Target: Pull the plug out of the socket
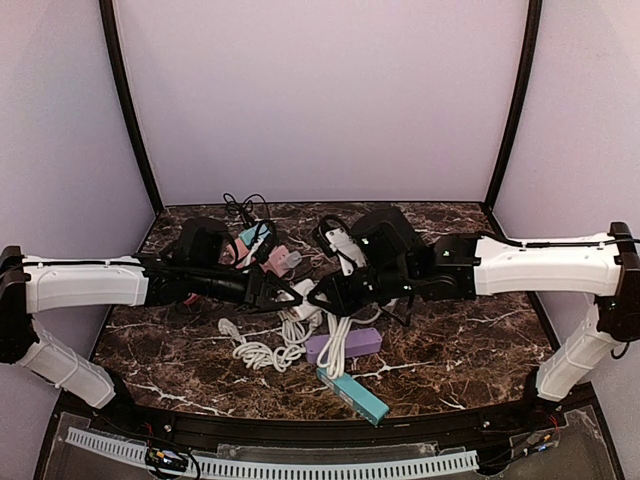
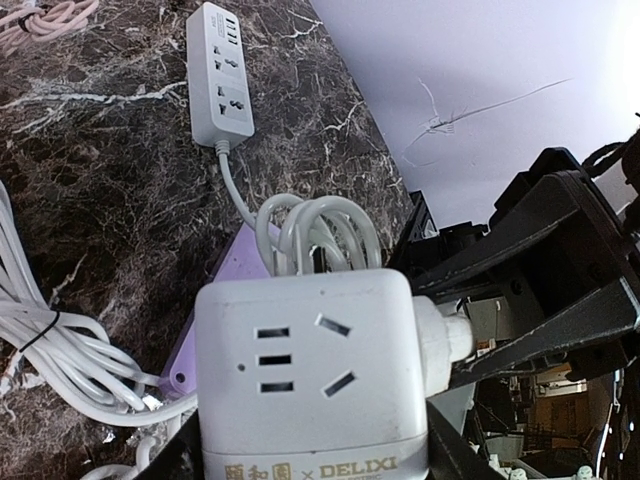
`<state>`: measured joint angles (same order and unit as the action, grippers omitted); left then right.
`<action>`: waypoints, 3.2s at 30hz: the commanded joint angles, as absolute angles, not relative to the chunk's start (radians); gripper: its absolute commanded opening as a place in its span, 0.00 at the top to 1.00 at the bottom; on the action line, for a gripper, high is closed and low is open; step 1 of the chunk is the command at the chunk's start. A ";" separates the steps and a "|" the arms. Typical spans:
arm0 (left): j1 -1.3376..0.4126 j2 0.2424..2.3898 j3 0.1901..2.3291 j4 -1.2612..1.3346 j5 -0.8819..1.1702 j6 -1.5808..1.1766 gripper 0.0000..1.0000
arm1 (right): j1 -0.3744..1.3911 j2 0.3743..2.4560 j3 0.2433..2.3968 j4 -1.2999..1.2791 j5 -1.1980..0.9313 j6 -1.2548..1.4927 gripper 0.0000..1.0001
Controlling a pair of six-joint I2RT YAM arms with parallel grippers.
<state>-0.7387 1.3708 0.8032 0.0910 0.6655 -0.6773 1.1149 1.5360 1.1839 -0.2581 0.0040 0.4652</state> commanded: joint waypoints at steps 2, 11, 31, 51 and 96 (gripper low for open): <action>-0.735 1.321 0.809 0.107 0.674 -0.666 0.99 | 1.143 1.593 1.255 -0.365 0.109 0.457 0.94; -0.727 1.322 0.780 0.186 0.649 -0.717 0.99 | 1.168 1.615 1.244 -0.410 0.115 0.464 0.36; -0.727 1.320 0.770 0.152 0.702 -0.654 0.99 | 1.148 1.556 1.184 -0.312 0.106 0.527 1.00; -0.727 1.344 0.720 0.189 0.638 -0.708 0.99 | 1.190 1.535 1.210 -0.314 0.156 0.474 1.00; -0.686 1.364 0.749 0.127 0.668 -0.663 0.99 | 1.151 1.478 1.173 -0.284 0.161 0.502 1.00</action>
<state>-0.7048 1.3754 0.7433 0.2211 0.6922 -0.6785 1.1481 1.5307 1.1572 -0.2817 0.0277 0.5064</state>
